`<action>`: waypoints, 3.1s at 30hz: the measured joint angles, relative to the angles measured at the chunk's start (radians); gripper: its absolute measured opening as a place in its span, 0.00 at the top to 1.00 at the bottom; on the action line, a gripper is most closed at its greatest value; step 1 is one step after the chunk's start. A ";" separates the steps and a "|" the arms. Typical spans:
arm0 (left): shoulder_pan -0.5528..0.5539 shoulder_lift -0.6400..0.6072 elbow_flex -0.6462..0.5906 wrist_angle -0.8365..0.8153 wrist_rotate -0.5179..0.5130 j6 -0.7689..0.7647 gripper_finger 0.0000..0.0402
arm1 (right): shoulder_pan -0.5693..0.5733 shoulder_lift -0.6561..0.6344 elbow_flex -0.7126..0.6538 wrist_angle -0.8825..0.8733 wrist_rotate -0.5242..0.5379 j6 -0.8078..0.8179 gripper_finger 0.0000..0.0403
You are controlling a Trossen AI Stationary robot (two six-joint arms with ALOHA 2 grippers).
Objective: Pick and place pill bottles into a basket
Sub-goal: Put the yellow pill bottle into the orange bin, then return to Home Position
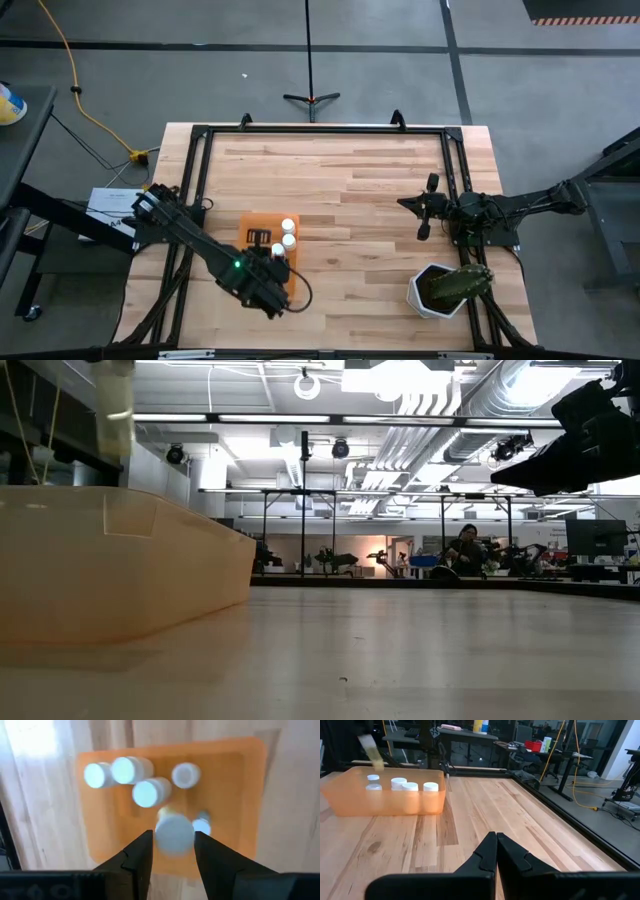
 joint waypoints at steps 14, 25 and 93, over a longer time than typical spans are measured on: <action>0.096 -0.135 -0.170 -0.001 0.083 0.021 0.74 | 0.000 0.001 0.000 0.000 0.000 -0.001 1.00; -0.091 -0.569 -0.501 0.157 -0.242 -0.278 0.82 | 0.000 0.001 0.000 0.000 0.000 -0.001 1.00; 0.592 -1.840 -1.707 1.399 0.151 0.717 0.86 | -0.001 -0.048 0.091 0.082 -0.184 0.004 1.00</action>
